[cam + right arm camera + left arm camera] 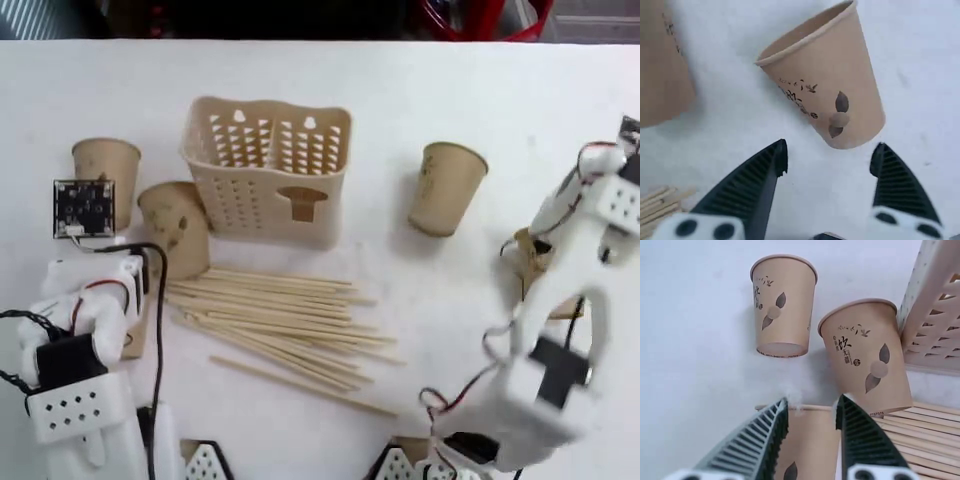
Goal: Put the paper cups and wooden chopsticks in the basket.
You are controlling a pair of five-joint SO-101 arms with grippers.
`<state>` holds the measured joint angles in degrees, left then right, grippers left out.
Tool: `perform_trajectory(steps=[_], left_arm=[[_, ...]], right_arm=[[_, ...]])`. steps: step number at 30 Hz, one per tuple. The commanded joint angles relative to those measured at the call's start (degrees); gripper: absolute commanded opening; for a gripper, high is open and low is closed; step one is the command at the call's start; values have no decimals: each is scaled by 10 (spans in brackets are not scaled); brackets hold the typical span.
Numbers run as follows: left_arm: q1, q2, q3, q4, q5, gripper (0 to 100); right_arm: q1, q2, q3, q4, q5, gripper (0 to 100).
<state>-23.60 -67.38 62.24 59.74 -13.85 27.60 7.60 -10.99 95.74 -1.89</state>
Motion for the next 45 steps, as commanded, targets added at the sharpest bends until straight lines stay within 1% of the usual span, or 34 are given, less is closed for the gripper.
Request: perform_trajectory(steps=[1, 5, 15, 19, 26, 35, 40, 43, 45], left_arm=[[-1, -7, -2, -13, 0, 172], [-1, -7, -2, -13, 0, 172], [0, -7, -2, -13, 0, 172], [0, -7, -2, -11, 0, 172], [0, -7, -2, -11, 0, 172], [0, -7, 4, -13, 0, 172], [0, -7, 4, -13, 0, 172], [0, -7, 4, -13, 0, 172], [0, -7, 4, -13, 0, 172]], right_arm=[[-1, 141, -180, 28, -68, 289], [-6, 196, -241, 29, -85, 275], [-14, 201, -250, 25, -266, 276], [-14, 204, -246, -6, -310, 276], [-14, 207, -245, -56, -319, 276], [-23, 271, -251, -90, -320, 276], [-5, 278, -279, -60, -317, 274], [7, 279, -304, -15, -313, 273], [7, 283, -323, 7, -283, 272]])
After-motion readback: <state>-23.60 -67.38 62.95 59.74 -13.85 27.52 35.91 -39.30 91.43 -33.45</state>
